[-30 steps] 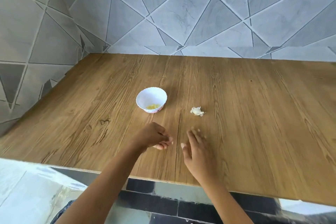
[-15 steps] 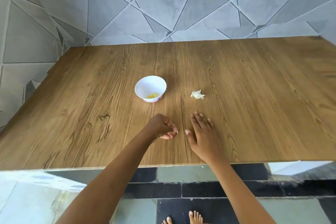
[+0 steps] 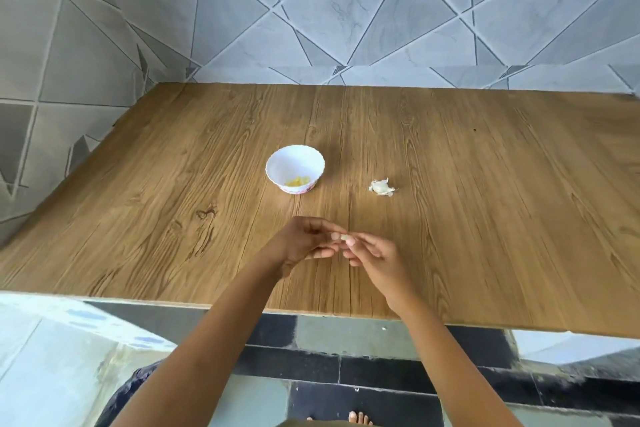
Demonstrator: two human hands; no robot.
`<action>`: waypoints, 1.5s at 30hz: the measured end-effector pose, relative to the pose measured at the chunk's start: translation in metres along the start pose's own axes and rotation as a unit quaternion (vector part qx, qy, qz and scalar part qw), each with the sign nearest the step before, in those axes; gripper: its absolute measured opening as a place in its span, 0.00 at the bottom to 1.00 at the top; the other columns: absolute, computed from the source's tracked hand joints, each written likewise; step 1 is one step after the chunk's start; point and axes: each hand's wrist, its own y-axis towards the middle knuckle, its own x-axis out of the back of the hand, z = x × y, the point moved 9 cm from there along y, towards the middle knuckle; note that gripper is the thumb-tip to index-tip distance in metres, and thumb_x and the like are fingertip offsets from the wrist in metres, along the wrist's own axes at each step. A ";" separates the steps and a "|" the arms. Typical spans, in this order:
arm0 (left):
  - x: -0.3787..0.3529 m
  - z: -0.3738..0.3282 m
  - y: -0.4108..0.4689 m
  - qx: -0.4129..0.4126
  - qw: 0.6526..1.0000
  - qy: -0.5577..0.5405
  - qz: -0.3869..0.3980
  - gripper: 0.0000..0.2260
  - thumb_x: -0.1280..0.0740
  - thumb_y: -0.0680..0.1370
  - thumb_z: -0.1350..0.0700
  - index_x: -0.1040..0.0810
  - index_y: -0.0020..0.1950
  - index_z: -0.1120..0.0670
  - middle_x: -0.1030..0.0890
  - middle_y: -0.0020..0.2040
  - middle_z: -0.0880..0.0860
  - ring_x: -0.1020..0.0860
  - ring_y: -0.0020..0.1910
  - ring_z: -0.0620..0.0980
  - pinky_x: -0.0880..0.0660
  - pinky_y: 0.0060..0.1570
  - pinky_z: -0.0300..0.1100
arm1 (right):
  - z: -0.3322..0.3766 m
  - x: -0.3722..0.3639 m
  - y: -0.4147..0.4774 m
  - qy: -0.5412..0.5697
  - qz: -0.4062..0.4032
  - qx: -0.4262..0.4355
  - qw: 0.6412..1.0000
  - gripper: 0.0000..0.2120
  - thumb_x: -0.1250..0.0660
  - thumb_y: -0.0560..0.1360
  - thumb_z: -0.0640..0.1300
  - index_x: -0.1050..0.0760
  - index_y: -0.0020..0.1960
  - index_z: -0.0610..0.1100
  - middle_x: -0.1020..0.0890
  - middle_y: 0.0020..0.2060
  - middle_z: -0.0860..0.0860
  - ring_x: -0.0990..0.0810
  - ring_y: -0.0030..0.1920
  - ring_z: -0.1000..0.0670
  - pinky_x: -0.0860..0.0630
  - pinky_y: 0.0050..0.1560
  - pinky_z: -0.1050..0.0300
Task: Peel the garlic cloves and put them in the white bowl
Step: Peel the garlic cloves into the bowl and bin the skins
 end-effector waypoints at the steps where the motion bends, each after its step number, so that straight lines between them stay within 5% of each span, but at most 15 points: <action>1: 0.000 -0.004 0.000 -0.013 1.000 0.010 -0.002 0.06 0.33 0.76 0.62 0.19 0.51 0.59 0.17 0.40 0.52 0.19 0.39 0.43 0.22 0.43 0.35 | -0.003 -0.002 0.002 0.055 0.001 -0.035 0.998 0.08 0.33 0.76 0.41 0.21 0.53 0.40 0.16 0.41 0.51 0.18 0.40 0.57 0.23 0.41 0.65; 9: 0.009 -0.008 -0.005 -0.034 0.997 0.067 -0.022 0.05 0.31 0.76 0.60 0.19 0.47 0.61 0.18 0.39 0.54 0.19 0.39 0.46 0.22 0.41 0.36 | -0.004 -0.016 0.013 0.154 0.107 -0.135 0.973 0.02 0.33 0.75 0.37 0.22 0.45 0.39 0.20 0.35 0.49 0.23 0.36 0.54 0.25 0.39 0.64; 15: 0.008 -0.002 -0.009 -0.001 0.998 0.054 -0.016 0.07 0.32 0.76 0.58 0.21 0.40 0.60 0.19 0.34 0.53 0.19 0.34 0.44 0.22 0.36 0.34 | 0.014 -0.015 0.017 -0.034 0.119 0.025 0.992 0.08 0.36 0.77 0.39 0.28 0.40 0.44 0.25 0.34 0.53 0.28 0.36 0.57 0.31 0.39 0.66; 19: 0.011 0.009 -0.008 0.016 0.998 -0.015 -0.050 0.07 0.32 0.76 0.58 0.21 0.41 0.60 0.19 0.34 0.53 0.19 0.33 0.44 0.22 0.34 0.34 | 0.030 -0.015 0.012 -0.183 0.054 0.194 0.962 0.09 0.37 0.78 0.47 0.28 0.41 0.44 0.25 0.33 0.52 0.26 0.33 0.50 0.30 0.33 0.57; 23: 0.013 0.000 -0.007 -0.012 0.995 0.041 -0.095 0.08 0.32 0.77 0.59 0.22 0.40 0.61 0.20 0.33 0.53 0.20 0.31 0.44 0.22 0.35 0.34 | 0.037 -0.014 0.009 -0.238 -0.015 0.242 0.940 0.13 0.41 0.77 0.48 0.27 0.40 0.39 0.24 0.31 0.49 0.26 0.30 0.50 0.33 0.29 0.62; 25: 0.016 -0.004 -0.006 -0.030 0.989 0.086 -0.118 0.09 0.32 0.77 0.58 0.22 0.41 0.63 0.20 0.34 0.55 0.20 0.32 0.46 0.20 0.37 0.37 | 0.030 -0.016 0.012 -0.228 -0.019 0.193 0.954 0.11 0.40 0.78 0.43 0.29 0.39 0.39 0.24 0.31 0.47 0.26 0.31 0.48 0.32 0.30 0.58; 28: 0.017 -0.015 -0.009 -0.109 0.957 0.208 -0.169 0.08 0.30 0.76 0.59 0.21 0.42 0.63 0.19 0.34 0.54 0.19 0.34 0.49 0.19 0.41 0.44 | 0.009 -0.019 0.015 -0.094 0.022 -0.002 0.995 0.12 0.41 0.81 0.41 0.28 0.39 0.41 0.26 0.31 0.51 0.28 0.33 0.53 0.33 0.34 0.64; 31: 0.013 -0.028 -0.015 -0.211 0.913 0.289 -0.198 0.06 0.29 0.75 0.58 0.21 0.39 0.59 0.21 0.30 0.47 0.22 0.30 0.43 0.21 0.38 0.40 | -0.009 -0.026 0.011 0.078 0.052 -0.164 0.982 0.12 0.43 0.81 0.40 0.26 0.42 0.41 0.27 0.31 0.51 0.31 0.32 0.55 0.35 0.32 0.64; 37: 0.005 -0.039 -0.027 -0.355 0.825 0.400 -0.183 0.08 0.31 0.75 0.54 0.19 0.43 0.58 0.18 0.37 0.48 0.22 0.33 0.44 0.25 0.34 0.36 | -0.014 -0.022 0.010 0.103 0.051 -0.211 0.971 0.11 0.41 0.81 0.41 0.24 0.43 0.39 0.26 0.30 0.51 0.30 0.29 0.55 0.35 0.31 0.64; 39: -0.001 -0.037 -0.029 -0.370 0.774 0.477 -0.190 0.12 0.38 0.77 0.50 0.20 0.43 0.58 0.19 0.36 0.51 0.21 0.31 0.51 0.25 0.29 0.43 | -0.008 -0.016 0.012 -0.023 0.020 -0.137 0.990 0.12 0.40 0.80 0.41 0.25 0.40 0.41 0.25 0.31 0.51 0.28 0.31 0.54 0.32 0.32 0.61; 41: -0.002 -0.036 -0.029 -0.349 0.751 0.515 -0.220 0.15 0.43 0.77 0.50 0.21 0.42 0.57 0.20 0.35 0.52 0.22 0.29 0.55 0.25 0.25 0.47 | 0.014 -0.011 0.014 -0.215 -0.063 0.046 0.973 0.09 0.38 0.78 0.36 0.27 0.39 0.40 0.25 0.32 0.50 0.27 0.32 0.50 0.31 0.31 0.58; 43: 0.001 -0.035 -0.024 -0.297 0.780 0.501 -0.228 0.13 0.41 0.77 0.52 0.21 0.42 0.57 0.19 0.36 0.53 0.22 0.31 0.55 0.24 0.29 0.49 | 0.034 -0.015 0.004 -0.322 -0.129 0.199 0.916 0.08 0.34 0.73 0.30 0.28 0.38 0.38 0.28 0.31 0.52 0.31 0.30 0.52 0.39 0.28 0.65; 45: 0.006 -0.031 -0.017 -0.245 0.824 0.467 -0.209 0.10 0.38 0.78 0.55 0.20 0.42 0.57 0.19 0.35 0.54 0.21 0.33 0.54 0.23 0.34 0.49 | 0.041 -0.018 -0.001 -0.359 -0.130 0.264 0.886 0.10 0.32 0.67 0.26 0.29 0.38 0.38 0.28 0.32 0.50 0.33 0.31 0.54 0.40 0.29 0.65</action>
